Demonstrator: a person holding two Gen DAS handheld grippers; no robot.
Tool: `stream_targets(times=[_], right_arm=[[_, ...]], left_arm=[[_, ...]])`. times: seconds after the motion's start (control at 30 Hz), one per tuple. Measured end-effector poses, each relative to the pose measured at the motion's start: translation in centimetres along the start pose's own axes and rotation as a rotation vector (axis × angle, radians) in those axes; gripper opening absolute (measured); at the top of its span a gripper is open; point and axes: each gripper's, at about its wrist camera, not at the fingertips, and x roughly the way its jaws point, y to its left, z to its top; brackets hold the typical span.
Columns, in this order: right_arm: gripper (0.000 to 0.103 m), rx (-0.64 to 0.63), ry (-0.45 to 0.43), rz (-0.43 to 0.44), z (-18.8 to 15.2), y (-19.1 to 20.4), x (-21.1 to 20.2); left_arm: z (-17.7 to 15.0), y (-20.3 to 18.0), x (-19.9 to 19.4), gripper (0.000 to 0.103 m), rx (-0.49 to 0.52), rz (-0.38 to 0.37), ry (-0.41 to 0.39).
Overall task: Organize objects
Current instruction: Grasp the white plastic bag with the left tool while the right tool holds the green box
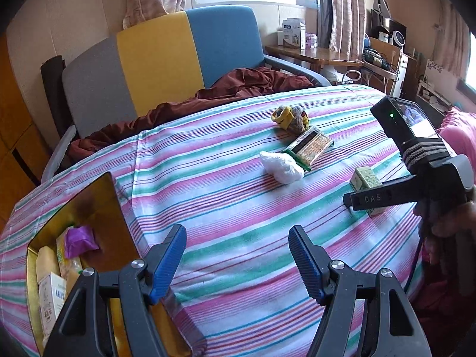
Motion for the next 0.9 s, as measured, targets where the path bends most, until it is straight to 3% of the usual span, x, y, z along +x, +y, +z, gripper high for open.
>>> stream_targets(times=[0.3, 0.6, 0.9], right_arm=[[0.059, 0.02, 0.003, 0.015, -1.0, -0.4, -0.7], [0.059, 0.053, 0.007, 0.047, -1.6, -1.0, -1.3], [0.059, 0.056, 0.01, 0.052, -1.6, -1.4, -1.6]], left_arm=[[2.6, -0.8, 3.9, 0.072, -0.019, -0.033, 0.069], [5.5, 1.0, 8.8, 0.072, -0.219, -0.103, 0.166], [7.6, -1.8, 12.8, 0.072, -0.163, -0.089, 0.149]])
